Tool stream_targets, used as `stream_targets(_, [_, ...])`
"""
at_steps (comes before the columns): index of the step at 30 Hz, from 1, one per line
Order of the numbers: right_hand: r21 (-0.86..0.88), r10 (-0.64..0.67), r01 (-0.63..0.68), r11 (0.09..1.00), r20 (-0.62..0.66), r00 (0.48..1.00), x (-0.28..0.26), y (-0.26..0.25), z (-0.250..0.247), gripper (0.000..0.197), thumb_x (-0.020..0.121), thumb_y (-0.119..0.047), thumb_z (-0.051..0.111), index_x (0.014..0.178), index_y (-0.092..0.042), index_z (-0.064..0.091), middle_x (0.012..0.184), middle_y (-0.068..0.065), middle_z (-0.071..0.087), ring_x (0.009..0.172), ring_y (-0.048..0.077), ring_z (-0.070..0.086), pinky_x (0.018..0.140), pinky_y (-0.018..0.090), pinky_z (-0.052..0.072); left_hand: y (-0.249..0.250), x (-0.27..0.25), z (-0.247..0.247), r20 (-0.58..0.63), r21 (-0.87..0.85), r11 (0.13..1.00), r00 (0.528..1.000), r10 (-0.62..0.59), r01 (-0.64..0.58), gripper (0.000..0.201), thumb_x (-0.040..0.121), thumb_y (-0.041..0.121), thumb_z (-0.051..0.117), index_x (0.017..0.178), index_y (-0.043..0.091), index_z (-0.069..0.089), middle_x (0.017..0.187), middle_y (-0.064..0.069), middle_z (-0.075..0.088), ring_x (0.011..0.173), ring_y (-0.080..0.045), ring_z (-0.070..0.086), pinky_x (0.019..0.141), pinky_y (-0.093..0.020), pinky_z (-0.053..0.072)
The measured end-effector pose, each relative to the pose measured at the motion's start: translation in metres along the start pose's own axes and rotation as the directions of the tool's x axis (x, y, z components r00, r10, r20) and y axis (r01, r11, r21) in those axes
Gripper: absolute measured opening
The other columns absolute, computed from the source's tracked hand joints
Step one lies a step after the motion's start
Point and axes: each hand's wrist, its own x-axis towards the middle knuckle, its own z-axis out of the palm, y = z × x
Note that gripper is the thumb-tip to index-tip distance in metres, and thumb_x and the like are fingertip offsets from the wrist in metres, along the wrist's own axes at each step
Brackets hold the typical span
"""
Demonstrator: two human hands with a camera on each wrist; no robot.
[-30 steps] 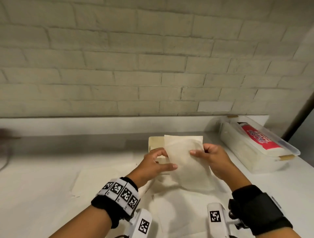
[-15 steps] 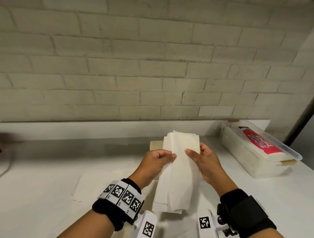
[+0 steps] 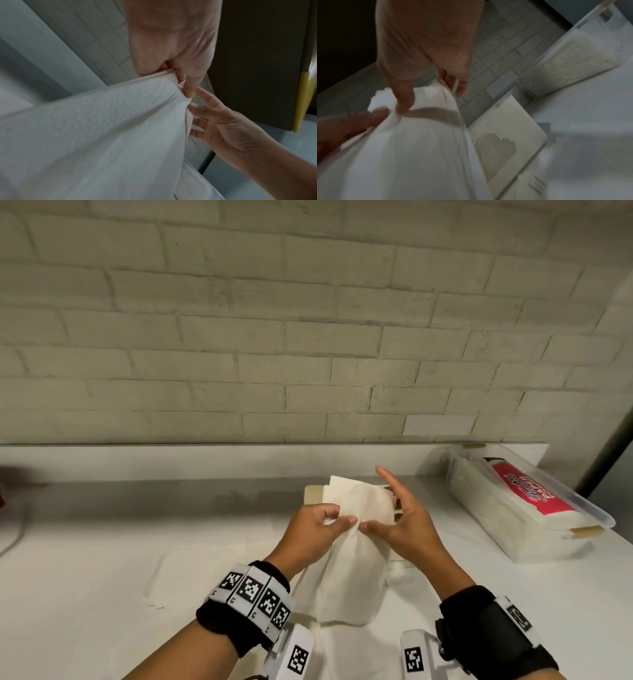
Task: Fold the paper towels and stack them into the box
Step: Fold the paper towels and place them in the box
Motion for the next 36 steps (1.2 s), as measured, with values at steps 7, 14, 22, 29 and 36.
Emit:
stream_targets(7, [-0.120, -0.113, 0.127, 0.985, 0.117, 0.987, 0.016, -0.018, -0.018, 0.036, 0.069, -0.026, 0.080, 0.089, -0.047, 0.060, 0.115, -0.013, 0.051, 0.118, 0.007, 0.037, 0.093, 0.018, 0.027, 0.000, -0.001, -0.003, 0.102, -0.010, 0.999, 0.994, -0.035, 0.036, 0.008, 0.082, 0.021, 0.070, 0.077, 0.018, 0.073, 0.079, 0.005, 0.072, 0.074, -0.008, 0.064, 0.076, -0.027, 0.051])
stream_targets(14, [-0.012, -0.137, 0.138, 0.990, 0.056, 0.989, 0.021, -0.015, -0.010, 0.021, 0.062, -0.014, 0.084, 0.065, -0.029, 0.069, 0.087, -0.021, 0.061, 0.095, 0.004, 0.055, 0.082, 0.008, 0.037, 0.002, -0.001, -0.004, 0.136, -0.053, 0.998, 0.990, -0.022, 0.029, 0.015, 0.086, 0.021, 0.067, 0.071, 0.022, 0.069, 0.062, 0.007, 0.060, 0.057, -0.004, 0.053, 0.062, -0.021, 0.045])
stream_targets(22, [0.127, -0.229, 0.244, 0.961, -0.122, 0.966, 0.014, -0.007, -0.001, 0.025, 0.060, -0.009, 0.082, 0.077, -0.025, 0.075, 0.068, -0.023, 0.066, 0.080, -0.010, 0.056, 0.073, 0.004, 0.042, -0.002, 0.001, 0.000, 0.099, -0.337, 0.935, 0.992, -0.080, 0.109, 0.037, 0.094, 0.026, 0.055, 0.086, -0.009, 0.064, 0.083, -0.003, 0.067, 0.081, -0.014, 0.059, 0.079, -0.022, 0.044])
stream_targets(29, [0.363, -0.097, 0.064, 0.930, 0.073, 0.993, 0.014, -0.020, -0.011, 0.015, 0.054, -0.020, 0.079, 0.059, -0.034, 0.074, 0.096, -0.013, 0.069, 0.101, 0.004, 0.059, 0.084, 0.015, 0.044, 0.007, -0.002, -0.001, 0.079, -0.315, 0.946, 0.995, -0.054, 0.076, 0.037, 0.093, 0.024, 0.054, 0.063, 0.005, 0.051, 0.071, -0.005, 0.049, 0.071, -0.016, 0.045, 0.072, -0.024, 0.037])
stream_targets(36, [0.363, -0.040, -0.003, 0.932, 0.113, 0.993, 0.018, -0.022, -0.002, 0.021, 0.065, -0.001, 0.078, 0.059, -0.021, 0.073, 0.070, -0.009, 0.072, 0.066, -0.002, 0.064, 0.064, 0.009, 0.048, 0.007, -0.005, -0.001, 0.073, -0.237, 0.972, 0.997, 0.010, 0.007, 0.025, 0.095, 0.015, 0.051, 0.082, 0.016, 0.072, 0.088, -0.006, 0.065, 0.084, -0.016, 0.057, 0.082, -0.031, 0.044])
